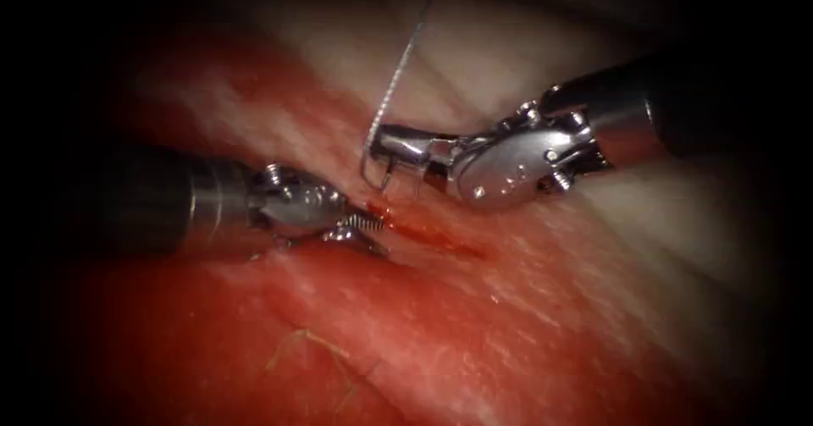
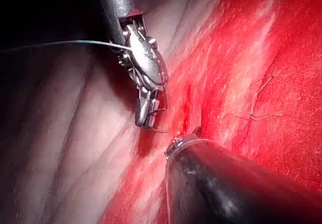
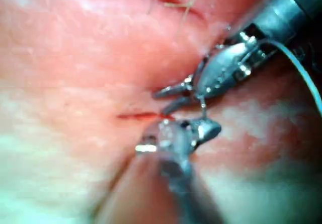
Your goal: Wound Closure
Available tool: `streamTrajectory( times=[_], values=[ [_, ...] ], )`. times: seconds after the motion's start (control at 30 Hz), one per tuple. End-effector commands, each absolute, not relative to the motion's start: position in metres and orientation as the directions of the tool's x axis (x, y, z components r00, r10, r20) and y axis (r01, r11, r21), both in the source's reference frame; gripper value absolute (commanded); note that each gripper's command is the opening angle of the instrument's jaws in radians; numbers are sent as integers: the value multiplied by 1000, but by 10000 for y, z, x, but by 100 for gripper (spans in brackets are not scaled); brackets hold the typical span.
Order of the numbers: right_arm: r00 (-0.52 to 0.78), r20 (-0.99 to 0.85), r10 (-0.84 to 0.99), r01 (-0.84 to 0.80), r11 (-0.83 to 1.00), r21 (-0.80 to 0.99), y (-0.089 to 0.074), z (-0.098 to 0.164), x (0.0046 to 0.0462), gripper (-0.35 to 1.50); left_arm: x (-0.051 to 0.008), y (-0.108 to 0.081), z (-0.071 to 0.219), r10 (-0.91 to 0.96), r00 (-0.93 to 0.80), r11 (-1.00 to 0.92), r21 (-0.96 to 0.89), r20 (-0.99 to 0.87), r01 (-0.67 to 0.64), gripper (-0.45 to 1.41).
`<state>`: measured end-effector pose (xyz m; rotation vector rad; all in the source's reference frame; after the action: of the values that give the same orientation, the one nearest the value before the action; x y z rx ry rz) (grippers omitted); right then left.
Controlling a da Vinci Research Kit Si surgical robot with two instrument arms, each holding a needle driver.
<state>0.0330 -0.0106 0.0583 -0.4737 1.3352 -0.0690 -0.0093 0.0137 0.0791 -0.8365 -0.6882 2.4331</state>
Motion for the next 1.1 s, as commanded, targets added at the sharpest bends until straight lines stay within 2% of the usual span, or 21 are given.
streamTrajectory(
  times=[0.03,0.47,0.83,1.1],
  values=[
    [244,-930,-274,-234,914,-331,-107,588,332,-35,-98,134,797,574,-702,-761,-591,-422,-267,9],
    [204,-978,32,-385,921,-50,-96,592,322,-35,-99,130,794,570,-708,-760,-595,-418,-261,9],
    [189,-974,125,-442,897,29,-79,584,314,-35,-101,126,795,565,-712,-762,-595,-417,-256,9],
    [169,-951,260,-463,873,156,-77,589,315,-35,-100,127,796,564,-712,-761,-597,-418,-253,9]
  ],
)
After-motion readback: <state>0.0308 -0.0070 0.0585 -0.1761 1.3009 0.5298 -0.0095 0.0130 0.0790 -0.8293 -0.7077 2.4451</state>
